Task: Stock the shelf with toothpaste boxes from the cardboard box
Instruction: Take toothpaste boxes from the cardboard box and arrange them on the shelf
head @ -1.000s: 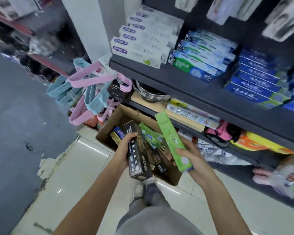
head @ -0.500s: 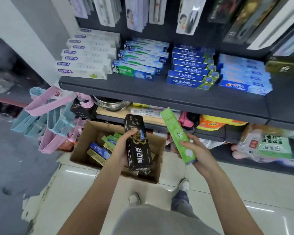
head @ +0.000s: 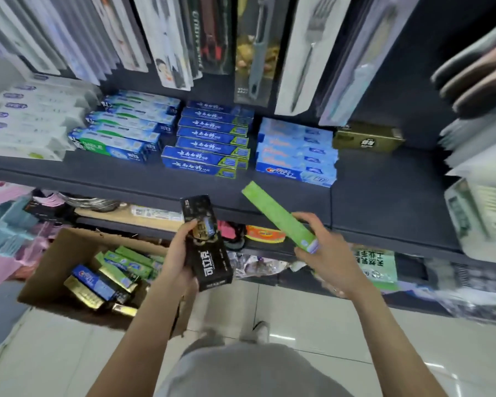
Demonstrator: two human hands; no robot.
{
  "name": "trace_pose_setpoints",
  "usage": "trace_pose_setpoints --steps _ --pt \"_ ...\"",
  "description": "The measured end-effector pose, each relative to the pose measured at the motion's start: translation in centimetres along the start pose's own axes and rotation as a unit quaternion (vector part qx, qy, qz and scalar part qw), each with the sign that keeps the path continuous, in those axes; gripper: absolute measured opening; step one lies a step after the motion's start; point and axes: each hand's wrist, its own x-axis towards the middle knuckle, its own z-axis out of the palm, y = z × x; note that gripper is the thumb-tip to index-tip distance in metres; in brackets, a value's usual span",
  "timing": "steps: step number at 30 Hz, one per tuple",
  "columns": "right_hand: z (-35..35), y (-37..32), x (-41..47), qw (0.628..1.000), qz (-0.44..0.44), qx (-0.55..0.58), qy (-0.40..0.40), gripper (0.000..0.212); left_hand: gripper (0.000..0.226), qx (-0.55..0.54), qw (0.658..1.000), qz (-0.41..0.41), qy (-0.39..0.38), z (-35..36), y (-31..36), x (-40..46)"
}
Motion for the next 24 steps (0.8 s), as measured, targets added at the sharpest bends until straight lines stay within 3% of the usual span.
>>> trace_pose_setpoints --steps 2,3,7,9,12,16,20,24 --pt "-0.8 1.9 0.7 0.963 -0.074 -0.246 0.079 0.079 0.032 -0.005 1.0 0.006 -0.016 1.8 -0.4 0.7" --pt "-1.2 2.7 1.0 0.941 -0.095 -0.302 0.117 0.084 0.031 0.0 1.0 0.013 -0.016 2.6 -0.4 1.0" --pt "-2.7 5.4 1.8 0.901 -0.131 -0.351 0.22 0.082 0.047 0.035 0.998 0.038 -0.022 4.9 0.4 1.8" --pt "-3.0 6.3 1.5 0.926 -0.088 -0.296 0.215 0.08 0.056 0.071 0.995 0.061 -0.04 6.1 1.1 2.4" --pt "-3.1 7.5 0.3 0.972 0.052 -0.108 0.2 0.068 0.051 0.187 0.976 0.083 -0.077 8.7 1.6 3.2" --pt "-4.4 10.0 -2.1 0.963 0.116 0.043 0.238 0.058 0.024 0.346 0.92 0.121 -0.141 14.3 1.8 3.5" --pt "-6.9 13.4 -4.1 0.946 0.172 0.103 0.256 0.058 0.028 0.461 0.852 0.132 -0.209 20.9 0.8 4.7" --pt "-9.8 16.9 -5.1 0.933 0.2 0.147 0.262 0.058 0.036 0.586 0.762 0.166 -0.221 26.9 -1.8 7.2"
